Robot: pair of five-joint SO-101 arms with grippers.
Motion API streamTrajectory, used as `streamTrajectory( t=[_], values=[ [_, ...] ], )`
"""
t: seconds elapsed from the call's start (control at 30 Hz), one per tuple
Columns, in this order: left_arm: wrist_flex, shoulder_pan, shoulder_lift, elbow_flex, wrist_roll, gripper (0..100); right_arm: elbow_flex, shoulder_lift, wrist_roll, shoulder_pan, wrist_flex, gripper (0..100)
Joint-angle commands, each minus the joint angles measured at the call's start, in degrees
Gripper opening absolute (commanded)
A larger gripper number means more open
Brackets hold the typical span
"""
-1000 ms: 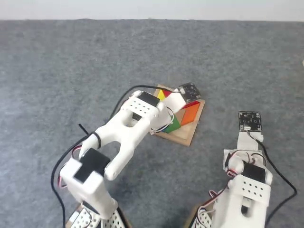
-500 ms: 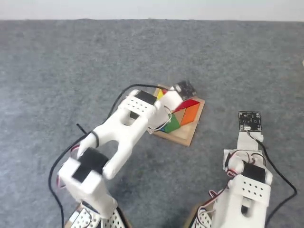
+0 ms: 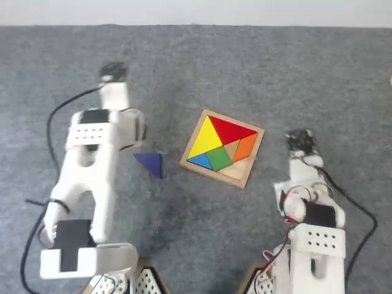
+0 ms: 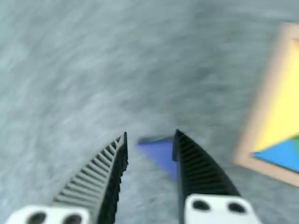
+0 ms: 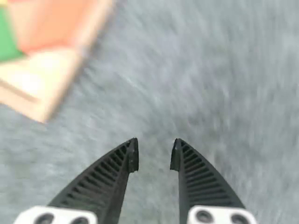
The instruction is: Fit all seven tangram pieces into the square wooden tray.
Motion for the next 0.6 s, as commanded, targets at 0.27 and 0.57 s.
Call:
streamTrajectory(
  t=[0.27,0.57],
  values=[
    [-6.8,-16.8,-2.8,-0.7,11.0,23,-32.0,26.2,-5.7,-39.4,0.5,13.9],
    [-1.8,-36.4,-2.7,-9.4,6.1,28,-50.5,57.6,-3.3,-47.2,-7.9,27.1]
  ],
)
